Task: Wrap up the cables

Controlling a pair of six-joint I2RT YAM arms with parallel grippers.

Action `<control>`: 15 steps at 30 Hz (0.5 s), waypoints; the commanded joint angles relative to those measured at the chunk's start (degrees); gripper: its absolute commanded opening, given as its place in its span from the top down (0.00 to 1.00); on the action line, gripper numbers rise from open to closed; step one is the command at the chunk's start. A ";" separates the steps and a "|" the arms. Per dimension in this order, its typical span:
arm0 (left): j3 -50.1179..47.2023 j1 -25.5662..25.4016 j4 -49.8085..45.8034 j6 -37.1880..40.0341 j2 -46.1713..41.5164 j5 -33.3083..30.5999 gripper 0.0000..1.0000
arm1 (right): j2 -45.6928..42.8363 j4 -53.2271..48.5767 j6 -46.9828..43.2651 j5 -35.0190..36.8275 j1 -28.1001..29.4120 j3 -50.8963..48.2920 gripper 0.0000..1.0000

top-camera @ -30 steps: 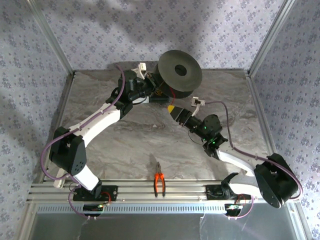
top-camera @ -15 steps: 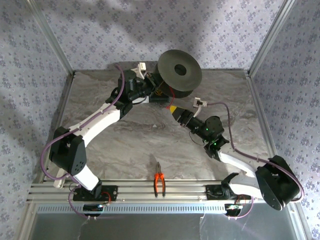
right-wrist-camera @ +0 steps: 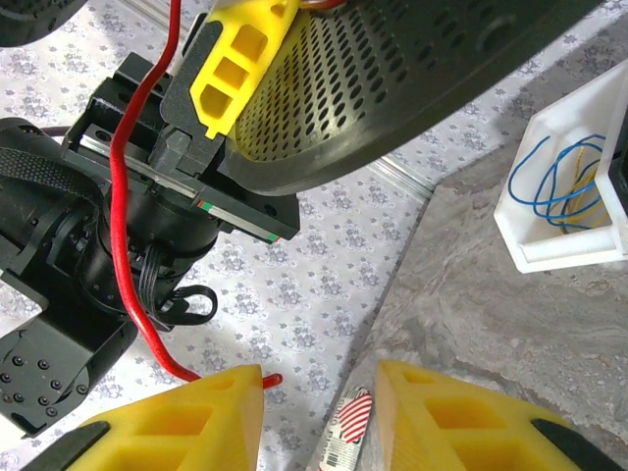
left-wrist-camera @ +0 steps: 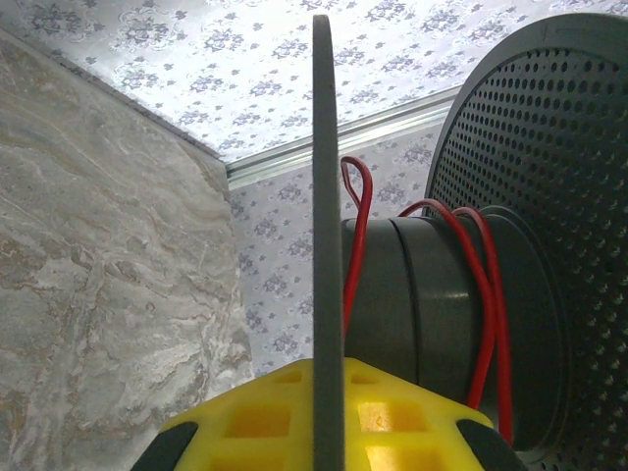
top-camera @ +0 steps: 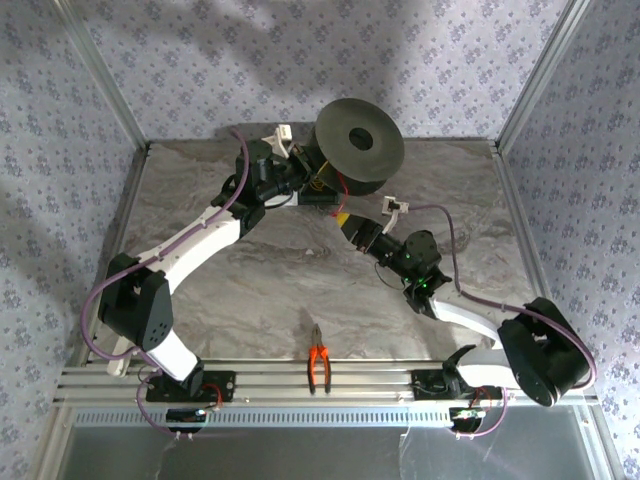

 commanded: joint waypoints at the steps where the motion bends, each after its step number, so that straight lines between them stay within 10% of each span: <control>1: 1.61 0.28 8.00 -0.99 -1.15 0.47 1.00 | 0.29 3.00 0.64 -0.86 -0.27 2.04 0.64; 15: 1.41 -0.03 9.36 -2.04 0.00 1.26 1.00 | -0.15 3.76 0.68 -2.31 -0.34 2.92 0.68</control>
